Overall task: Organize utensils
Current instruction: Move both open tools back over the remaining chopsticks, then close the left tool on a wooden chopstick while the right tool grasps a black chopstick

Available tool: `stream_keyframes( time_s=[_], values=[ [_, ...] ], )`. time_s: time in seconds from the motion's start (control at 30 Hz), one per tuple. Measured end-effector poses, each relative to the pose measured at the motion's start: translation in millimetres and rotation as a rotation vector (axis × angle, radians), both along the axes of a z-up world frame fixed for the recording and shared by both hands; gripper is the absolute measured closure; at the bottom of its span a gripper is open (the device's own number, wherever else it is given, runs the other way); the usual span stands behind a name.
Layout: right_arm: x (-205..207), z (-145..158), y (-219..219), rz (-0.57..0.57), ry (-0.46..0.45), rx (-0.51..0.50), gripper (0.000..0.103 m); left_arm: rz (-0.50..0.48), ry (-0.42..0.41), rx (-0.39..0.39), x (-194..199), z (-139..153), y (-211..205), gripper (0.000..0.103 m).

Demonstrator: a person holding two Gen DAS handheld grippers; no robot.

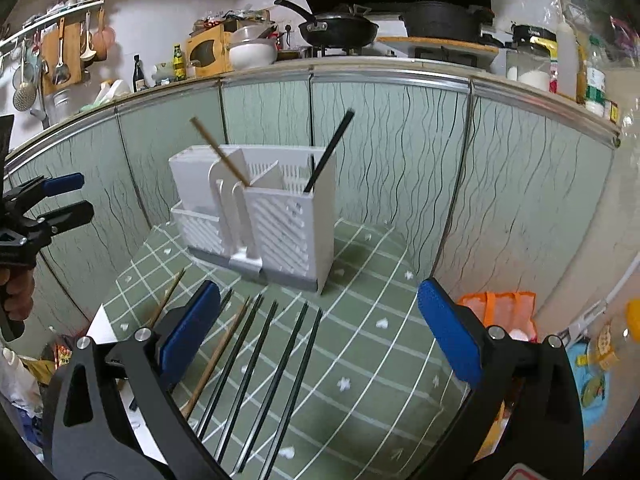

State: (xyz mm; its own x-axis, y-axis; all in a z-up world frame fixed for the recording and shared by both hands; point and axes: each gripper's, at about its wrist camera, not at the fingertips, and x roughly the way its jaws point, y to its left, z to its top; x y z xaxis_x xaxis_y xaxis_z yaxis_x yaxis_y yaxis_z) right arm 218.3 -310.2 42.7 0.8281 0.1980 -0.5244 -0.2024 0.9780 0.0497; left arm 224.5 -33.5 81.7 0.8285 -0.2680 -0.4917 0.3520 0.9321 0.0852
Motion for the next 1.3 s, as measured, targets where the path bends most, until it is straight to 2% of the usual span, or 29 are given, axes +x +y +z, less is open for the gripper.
stream_keyframes(
  time_s=[0.13, 0.43, 0.87, 1.17, 1.3],
  values=[
    [-16, -14, 6, -0.001, 0.009, -0.016, 0.008, 0.032, 0.015, -0.024, -16, -12, 11, 0.004],
    [-44, -44, 20, 0.013, 0.035, -0.071, 0.008, 0.063, 0.061, -0.022, -43, -54, 26, 0.004],
    [-55, -94, 14, -0.032, 0.085, -0.084, 0.008, 0.13, 0.07, 0.057, -64, -115, 26, 0.004],
    [-62, -124, 13, -0.066, 0.129, -0.077, 0.008, 0.193, 0.099, 0.048, -75, -143, 26, 0.004],
    [-63, -138, 11, -0.097, 0.183, -0.071, 0.018, 0.216, 0.108, 0.035, -80, -151, 23, 0.004]
  ],
)
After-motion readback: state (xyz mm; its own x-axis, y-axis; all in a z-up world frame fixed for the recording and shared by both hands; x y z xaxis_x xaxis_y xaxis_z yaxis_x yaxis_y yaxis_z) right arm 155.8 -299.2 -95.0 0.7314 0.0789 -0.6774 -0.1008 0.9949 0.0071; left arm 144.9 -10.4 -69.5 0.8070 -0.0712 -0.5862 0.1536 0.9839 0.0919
